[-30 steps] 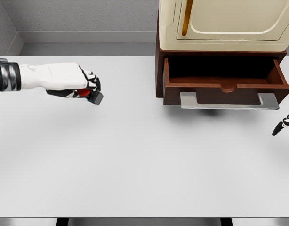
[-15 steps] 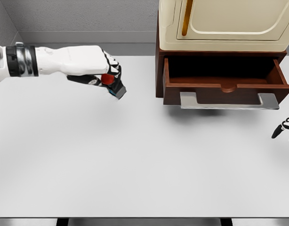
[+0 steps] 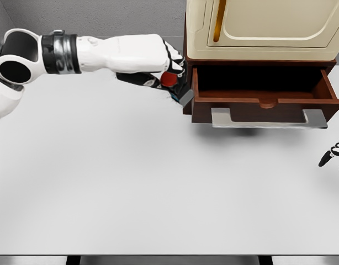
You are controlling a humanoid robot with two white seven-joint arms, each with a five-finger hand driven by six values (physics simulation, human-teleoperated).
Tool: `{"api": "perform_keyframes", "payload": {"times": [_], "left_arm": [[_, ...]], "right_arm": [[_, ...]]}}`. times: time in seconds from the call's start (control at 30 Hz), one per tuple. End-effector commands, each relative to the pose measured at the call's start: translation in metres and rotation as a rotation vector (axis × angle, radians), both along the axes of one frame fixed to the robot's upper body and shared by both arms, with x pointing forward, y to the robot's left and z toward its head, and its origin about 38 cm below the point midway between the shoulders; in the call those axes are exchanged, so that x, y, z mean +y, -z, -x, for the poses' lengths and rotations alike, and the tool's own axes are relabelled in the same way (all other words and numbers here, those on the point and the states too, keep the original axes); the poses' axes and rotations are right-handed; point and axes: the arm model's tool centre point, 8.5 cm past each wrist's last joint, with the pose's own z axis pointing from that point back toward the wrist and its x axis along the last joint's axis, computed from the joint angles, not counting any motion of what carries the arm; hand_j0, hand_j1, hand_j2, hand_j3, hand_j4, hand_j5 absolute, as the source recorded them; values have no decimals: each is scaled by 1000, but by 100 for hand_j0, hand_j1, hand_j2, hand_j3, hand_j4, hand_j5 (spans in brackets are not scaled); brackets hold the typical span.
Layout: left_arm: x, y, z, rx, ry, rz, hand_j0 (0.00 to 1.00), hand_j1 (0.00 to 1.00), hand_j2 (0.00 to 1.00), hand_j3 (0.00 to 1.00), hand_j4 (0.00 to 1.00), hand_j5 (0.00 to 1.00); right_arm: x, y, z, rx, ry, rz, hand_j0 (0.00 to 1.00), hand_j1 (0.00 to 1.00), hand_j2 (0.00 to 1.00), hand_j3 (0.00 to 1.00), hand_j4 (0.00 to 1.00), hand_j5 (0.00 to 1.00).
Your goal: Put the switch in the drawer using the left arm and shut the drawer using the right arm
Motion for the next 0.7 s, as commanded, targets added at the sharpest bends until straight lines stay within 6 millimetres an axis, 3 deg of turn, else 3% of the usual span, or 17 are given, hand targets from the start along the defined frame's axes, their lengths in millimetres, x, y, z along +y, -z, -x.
{"api": "perform_keyframes", "payload": {"times": [0.0, 0.23, 0.3, 0.37, 0.43, 0.5, 0.6, 0.67], "left_arm": [[-16, 0, 2, 9, 29, 26, 36, 36, 36, 36, 36, 36], [-64, -7, 2, 27, 106, 91, 36, 36, 36, 36, 36, 36], [-76, -12, -10, 38, 92, 111, 36, 36, 36, 36, 36, 36], [-79, -7, -25, 66, 56, 115, 36, 36, 36, 36, 36, 36], [-82, -15, -25, 60, 61, 146, 36, 36, 36, 36, 36, 36], [-97, -24, -20, 48, 92, 159, 35, 35, 35, 35, 35, 35], [-108, -28, -24, 61, 93, 189, 36, 36, 36, 36, 36, 36], [-112, -21, -37, 88, 56, 194, 36, 36, 36, 36, 36, 36]], "right_arm": [[0, -1, 0, 0, 3, -6, 60, 60, 60, 60, 60, 60], [-1, -3, -1, -7, 4, -4, 60, 60, 60, 60, 60, 60], [-1, -3, -1, -7, 3, -2, 60, 60, 60, 60, 60, 60], [-1, -3, -1, -7, 3, -2, 60, 60, 60, 60, 60, 60], [-1, -4, -1, -7, 3, -1, 60, 60, 60, 60, 60, 60], [-1, -3, -1, -6, 2, -1, 60, 60, 60, 60, 60, 60], [-1, -4, -1, -7, 3, -1, 60, 60, 60, 60, 60, 60], [-1, -3, -1, -7, 3, -2, 60, 60, 60, 60, 60, 60]]}}
